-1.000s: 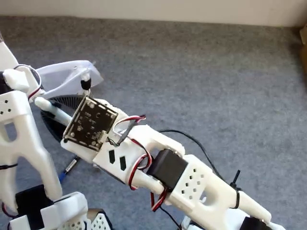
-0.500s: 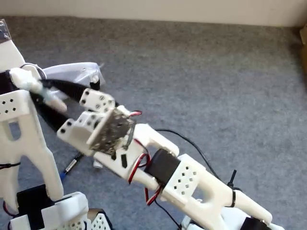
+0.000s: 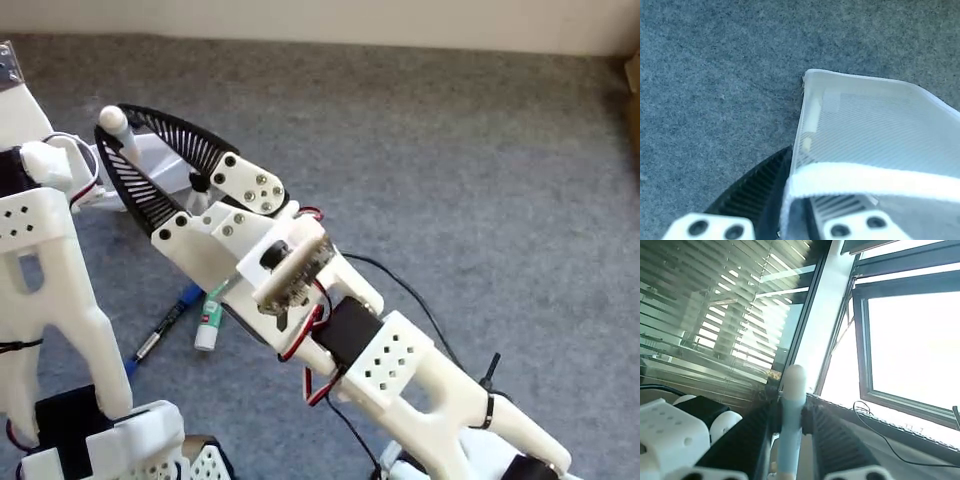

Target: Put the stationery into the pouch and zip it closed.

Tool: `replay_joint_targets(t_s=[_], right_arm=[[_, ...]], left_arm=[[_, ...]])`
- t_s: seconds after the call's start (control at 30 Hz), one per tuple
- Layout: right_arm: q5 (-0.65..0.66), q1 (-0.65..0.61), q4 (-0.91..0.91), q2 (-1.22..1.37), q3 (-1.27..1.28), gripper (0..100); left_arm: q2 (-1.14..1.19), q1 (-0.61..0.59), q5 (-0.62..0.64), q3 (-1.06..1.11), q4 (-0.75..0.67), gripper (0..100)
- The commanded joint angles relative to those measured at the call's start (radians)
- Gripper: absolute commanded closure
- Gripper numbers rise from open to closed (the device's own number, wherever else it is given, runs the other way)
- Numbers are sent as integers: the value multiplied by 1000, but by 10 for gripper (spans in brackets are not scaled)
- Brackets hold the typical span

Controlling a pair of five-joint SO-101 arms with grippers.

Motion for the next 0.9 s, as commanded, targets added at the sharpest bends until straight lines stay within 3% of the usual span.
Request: replay_joint_targets(t_s=[0.0,0.87], right_arm=[[2,15,-33,-30,-5,994],[6,16,-25,223,-15,992]], left_arm=[[7,21,9,8,2,993],[7,13,9,10,5,993]])
